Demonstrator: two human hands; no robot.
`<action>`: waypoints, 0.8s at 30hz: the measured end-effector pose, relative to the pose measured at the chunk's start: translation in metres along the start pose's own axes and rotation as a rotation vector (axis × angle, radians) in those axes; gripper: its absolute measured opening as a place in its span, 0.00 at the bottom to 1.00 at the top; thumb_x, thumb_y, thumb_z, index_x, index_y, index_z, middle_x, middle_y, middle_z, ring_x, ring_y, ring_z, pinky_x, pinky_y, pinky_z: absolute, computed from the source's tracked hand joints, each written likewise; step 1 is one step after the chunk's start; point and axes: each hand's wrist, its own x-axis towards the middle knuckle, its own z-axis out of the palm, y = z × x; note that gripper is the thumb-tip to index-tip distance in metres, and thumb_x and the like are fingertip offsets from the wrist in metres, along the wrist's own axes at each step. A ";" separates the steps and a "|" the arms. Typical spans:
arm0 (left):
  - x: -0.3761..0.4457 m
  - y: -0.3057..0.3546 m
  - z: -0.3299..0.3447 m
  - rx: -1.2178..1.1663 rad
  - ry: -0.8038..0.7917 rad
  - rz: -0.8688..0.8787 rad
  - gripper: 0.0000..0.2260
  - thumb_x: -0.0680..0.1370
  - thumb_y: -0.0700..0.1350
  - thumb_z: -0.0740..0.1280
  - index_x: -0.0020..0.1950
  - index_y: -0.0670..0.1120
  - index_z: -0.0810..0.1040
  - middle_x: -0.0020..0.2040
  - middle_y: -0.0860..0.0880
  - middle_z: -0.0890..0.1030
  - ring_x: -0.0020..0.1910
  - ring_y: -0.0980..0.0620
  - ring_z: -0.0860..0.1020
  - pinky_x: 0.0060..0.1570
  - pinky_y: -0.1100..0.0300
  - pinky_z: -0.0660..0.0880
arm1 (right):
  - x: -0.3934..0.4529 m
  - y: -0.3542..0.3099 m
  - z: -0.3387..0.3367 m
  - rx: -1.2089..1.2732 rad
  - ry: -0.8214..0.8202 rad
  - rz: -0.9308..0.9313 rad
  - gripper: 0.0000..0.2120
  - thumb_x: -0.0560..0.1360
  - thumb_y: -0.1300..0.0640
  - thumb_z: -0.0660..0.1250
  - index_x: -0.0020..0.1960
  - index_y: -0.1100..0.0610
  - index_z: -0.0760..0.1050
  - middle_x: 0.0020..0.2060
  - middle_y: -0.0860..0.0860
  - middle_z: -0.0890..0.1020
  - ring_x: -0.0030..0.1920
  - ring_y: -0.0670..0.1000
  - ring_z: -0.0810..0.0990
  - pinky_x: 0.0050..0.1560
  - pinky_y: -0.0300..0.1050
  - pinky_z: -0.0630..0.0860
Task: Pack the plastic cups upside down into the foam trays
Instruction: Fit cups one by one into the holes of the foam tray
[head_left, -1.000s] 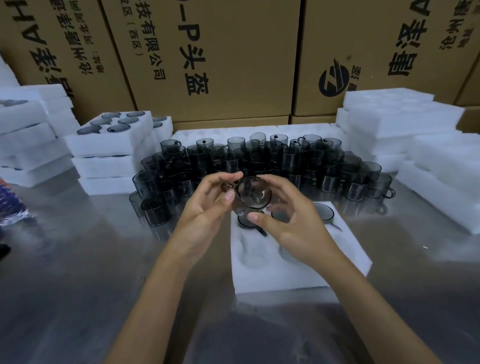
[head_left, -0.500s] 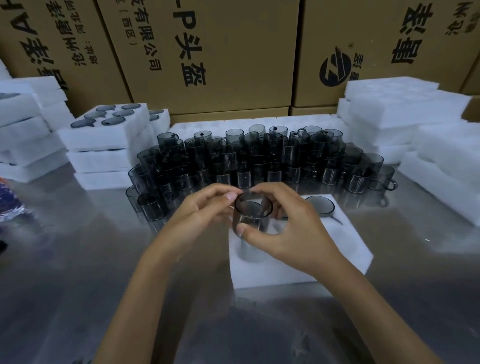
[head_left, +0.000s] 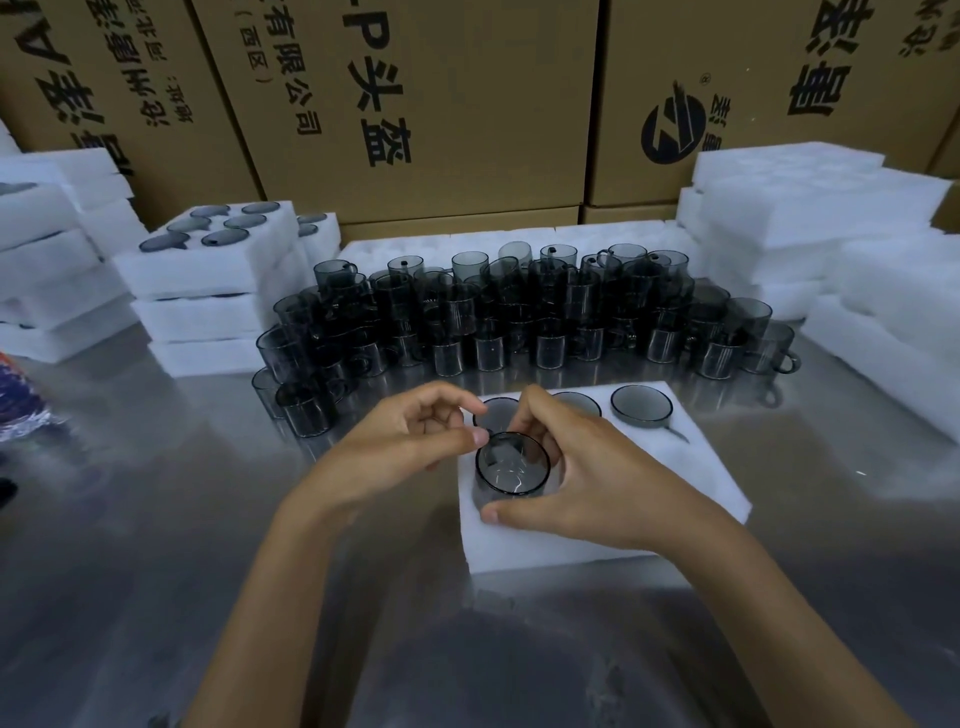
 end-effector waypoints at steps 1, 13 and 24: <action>0.000 -0.001 -0.001 0.001 -0.006 -0.004 0.17 0.66 0.52 0.76 0.54 0.51 0.82 0.44 0.47 0.78 0.41 0.52 0.74 0.38 0.63 0.71 | 0.000 0.000 0.000 0.005 -0.012 0.003 0.26 0.63 0.39 0.79 0.48 0.44 0.65 0.44 0.34 0.73 0.46 0.41 0.72 0.41 0.35 0.67; 0.003 -0.013 -0.010 0.006 -0.093 -0.110 0.23 0.61 0.57 0.78 0.55 0.57 0.80 0.44 0.49 0.80 0.42 0.53 0.77 0.43 0.56 0.73 | -0.001 0.008 -0.003 -0.023 -0.083 0.005 0.24 0.64 0.36 0.78 0.53 0.42 0.72 0.50 0.38 0.75 0.58 0.39 0.68 0.55 0.30 0.66; 0.005 -0.015 -0.006 -0.020 -0.080 -0.182 0.29 0.64 0.52 0.81 0.62 0.52 0.76 0.42 0.51 0.80 0.40 0.57 0.79 0.37 0.63 0.75 | 0.000 0.011 -0.016 -0.186 -0.128 0.065 0.36 0.69 0.32 0.70 0.73 0.24 0.57 0.78 0.34 0.53 0.77 0.39 0.42 0.72 0.48 0.43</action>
